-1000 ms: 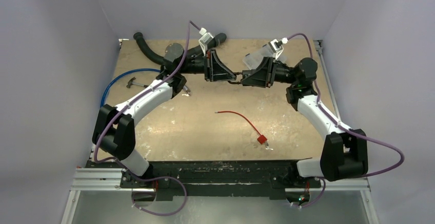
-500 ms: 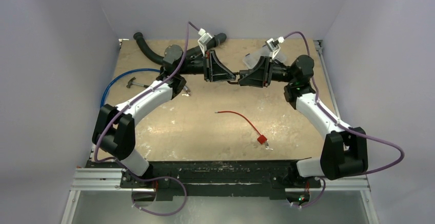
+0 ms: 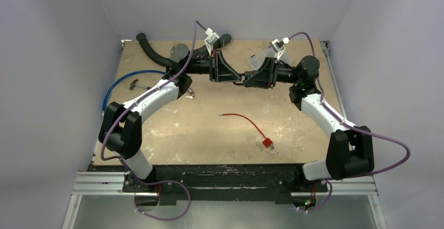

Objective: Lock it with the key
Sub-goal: Lock the lock, then place the key at the center of the board, then place the lock at the center of the board.

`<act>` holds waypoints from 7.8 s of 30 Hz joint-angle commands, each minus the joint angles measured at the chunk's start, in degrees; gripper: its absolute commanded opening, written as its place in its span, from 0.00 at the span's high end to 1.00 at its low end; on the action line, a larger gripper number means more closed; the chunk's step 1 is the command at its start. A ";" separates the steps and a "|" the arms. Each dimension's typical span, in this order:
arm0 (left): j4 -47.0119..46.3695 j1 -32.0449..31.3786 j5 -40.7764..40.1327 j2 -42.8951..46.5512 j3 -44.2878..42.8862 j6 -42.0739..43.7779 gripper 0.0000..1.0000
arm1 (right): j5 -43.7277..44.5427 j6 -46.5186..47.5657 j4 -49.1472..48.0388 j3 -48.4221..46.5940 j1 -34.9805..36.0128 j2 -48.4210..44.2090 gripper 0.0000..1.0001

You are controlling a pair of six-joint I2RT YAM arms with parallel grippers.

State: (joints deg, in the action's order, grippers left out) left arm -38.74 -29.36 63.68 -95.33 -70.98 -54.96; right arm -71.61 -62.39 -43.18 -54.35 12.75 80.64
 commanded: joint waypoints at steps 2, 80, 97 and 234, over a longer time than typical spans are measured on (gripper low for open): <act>-5.29 -11.42 -5.85 -4.18 -5.48 1.62 1.00 | 5.74 -3.12 -5.80 -2.76 12.40 2.24 1.00; 23.81 6.86 5.53 7.60 -5.20 20.59 1.00 | 0.32 47.89 59.68 -16.86 -5.60 -0.88 0.53; 23.93 6.77 5.47 8.92 -4.09 20.47 1.00 | 0.85 40.16 48.44 -16.27 -4.96 -0.48 0.69; 57.77 -0.87 -11.39 5.08 -7.99 27.88 1.00 | 51.44 102.86 48.56 3.20 23.27 -14.65 0.04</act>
State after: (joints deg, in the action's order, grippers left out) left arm 23.20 -29.80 48.29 -93.10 -77.67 -25.93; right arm -21.91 39.94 10.17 -51.11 35.62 66.06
